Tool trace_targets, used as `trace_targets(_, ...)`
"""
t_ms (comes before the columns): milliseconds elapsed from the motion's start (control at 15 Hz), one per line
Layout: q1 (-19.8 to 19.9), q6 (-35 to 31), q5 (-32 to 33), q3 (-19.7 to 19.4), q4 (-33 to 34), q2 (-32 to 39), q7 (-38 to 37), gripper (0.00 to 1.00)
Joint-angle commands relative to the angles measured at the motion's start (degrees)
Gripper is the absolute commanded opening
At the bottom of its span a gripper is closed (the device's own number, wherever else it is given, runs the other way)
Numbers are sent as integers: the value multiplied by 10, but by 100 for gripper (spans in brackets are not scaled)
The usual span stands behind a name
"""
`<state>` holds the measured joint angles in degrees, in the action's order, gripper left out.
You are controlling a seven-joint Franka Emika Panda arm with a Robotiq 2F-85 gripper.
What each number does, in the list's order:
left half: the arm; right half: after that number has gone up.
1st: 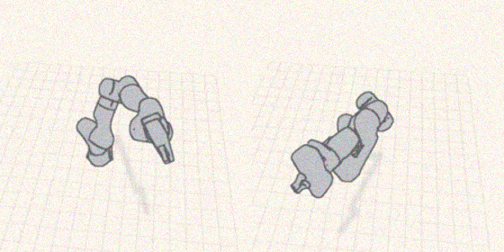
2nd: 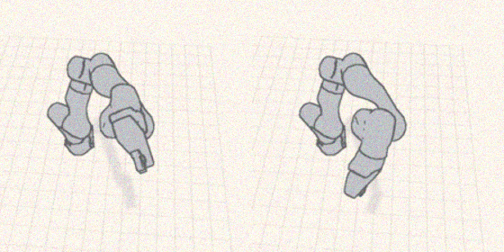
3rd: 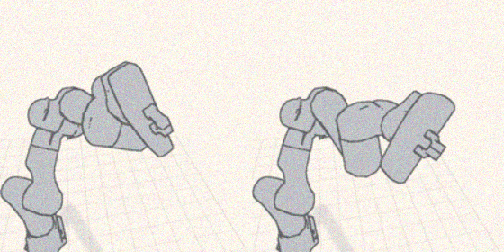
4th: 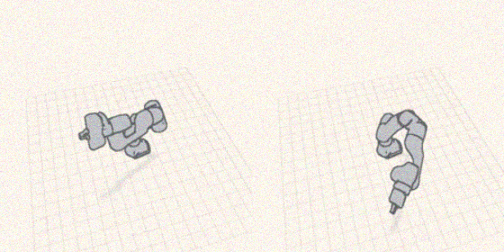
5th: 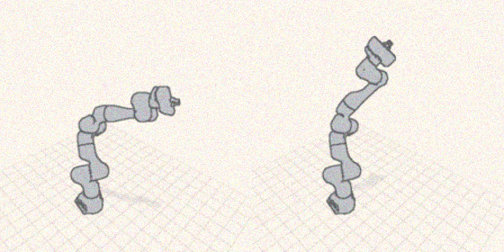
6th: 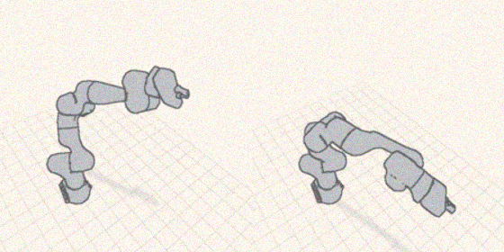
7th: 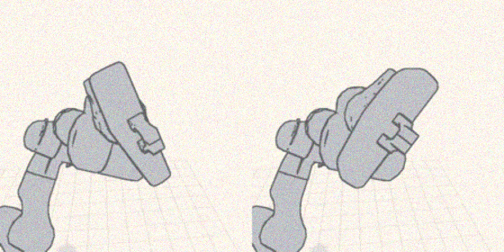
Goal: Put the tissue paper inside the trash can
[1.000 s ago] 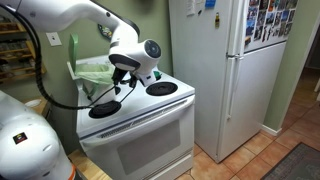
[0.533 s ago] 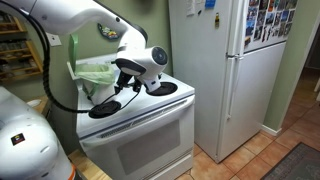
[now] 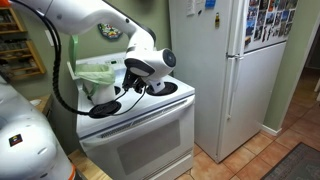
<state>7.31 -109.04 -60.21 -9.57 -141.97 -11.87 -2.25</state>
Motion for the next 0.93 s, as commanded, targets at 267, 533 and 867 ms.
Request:
trace_targets(267,28,137,56,-19,104,120,53,7)
trace_targets(533,30,168,57,-16,142,162,58,7)
trace_targets(867,29,223,61,-12,183,196,77,7)
